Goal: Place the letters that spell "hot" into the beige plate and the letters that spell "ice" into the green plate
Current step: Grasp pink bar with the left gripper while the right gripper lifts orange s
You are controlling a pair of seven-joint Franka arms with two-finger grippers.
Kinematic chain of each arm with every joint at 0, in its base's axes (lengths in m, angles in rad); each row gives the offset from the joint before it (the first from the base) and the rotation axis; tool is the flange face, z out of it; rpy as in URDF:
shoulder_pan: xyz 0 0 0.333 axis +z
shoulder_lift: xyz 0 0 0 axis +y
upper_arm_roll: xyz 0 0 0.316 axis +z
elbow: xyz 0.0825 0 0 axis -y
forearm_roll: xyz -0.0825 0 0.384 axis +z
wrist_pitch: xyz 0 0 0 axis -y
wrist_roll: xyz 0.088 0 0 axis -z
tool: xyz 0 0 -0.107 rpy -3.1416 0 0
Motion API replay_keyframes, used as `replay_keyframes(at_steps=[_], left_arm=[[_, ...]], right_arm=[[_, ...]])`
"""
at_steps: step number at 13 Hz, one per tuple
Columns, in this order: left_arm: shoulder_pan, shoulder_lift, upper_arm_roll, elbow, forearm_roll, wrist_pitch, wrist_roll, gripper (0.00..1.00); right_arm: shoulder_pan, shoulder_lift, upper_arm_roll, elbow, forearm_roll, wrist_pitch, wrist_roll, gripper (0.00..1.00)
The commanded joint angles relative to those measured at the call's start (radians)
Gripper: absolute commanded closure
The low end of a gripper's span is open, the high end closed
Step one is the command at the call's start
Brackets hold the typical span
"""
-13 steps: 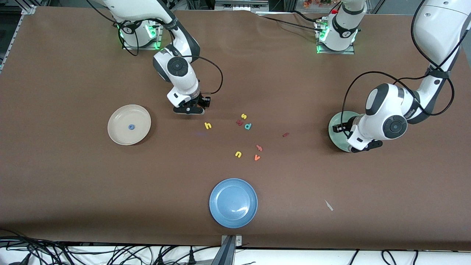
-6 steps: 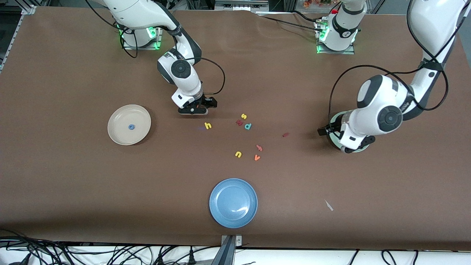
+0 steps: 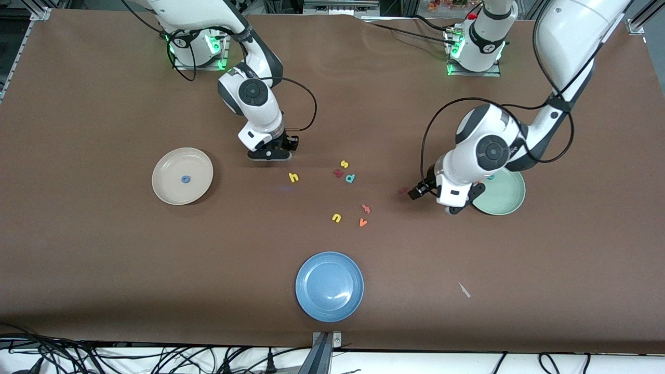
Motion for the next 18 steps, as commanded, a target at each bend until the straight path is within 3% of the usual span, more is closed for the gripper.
replay_keyframes(at_steps=[1,3,5,7,14,16,18], left_arm=[[-0.026,0.072,0.006,0.010,0.122,0.059,-0.145,0.14],[-0.038,0.109,0.012,0.010,0.215,0.090,-0.236,0.17],[-0.061,0.126,0.013,0.010,0.256,0.101,-0.305,0.17],[-0.096,0.134,0.035,0.008,0.283,0.114,-0.342,0.21],[-0.115,0.164,0.045,-0.004,0.372,0.128,-0.345,0.30],[-0.121,0.164,0.045,-0.004,0.372,0.128,-0.347,0.41],[-0.123,0.164,0.045,-0.004,0.372,0.127,-0.347,0.44]], right_arm=[[-0.004,-0.009,-0.003,-0.012,-0.015,-0.008,-0.010,0.71],[-0.004,-0.006,-0.003,-0.012,-0.015,-0.008,-0.005,0.70],[-0.004,-0.002,-0.002,-0.011,-0.014,-0.005,0.005,0.51],[-0.002,-0.005,-0.002,-0.009,-0.008,-0.006,0.010,0.43],[0.012,0.037,-0.002,-0.011,-0.014,0.040,0.036,0.45],[0.013,0.035,-0.002,-0.011,-0.014,0.040,0.036,0.45],[0.013,0.035,-0.002,-0.011,-0.014,0.040,0.036,0.46]])
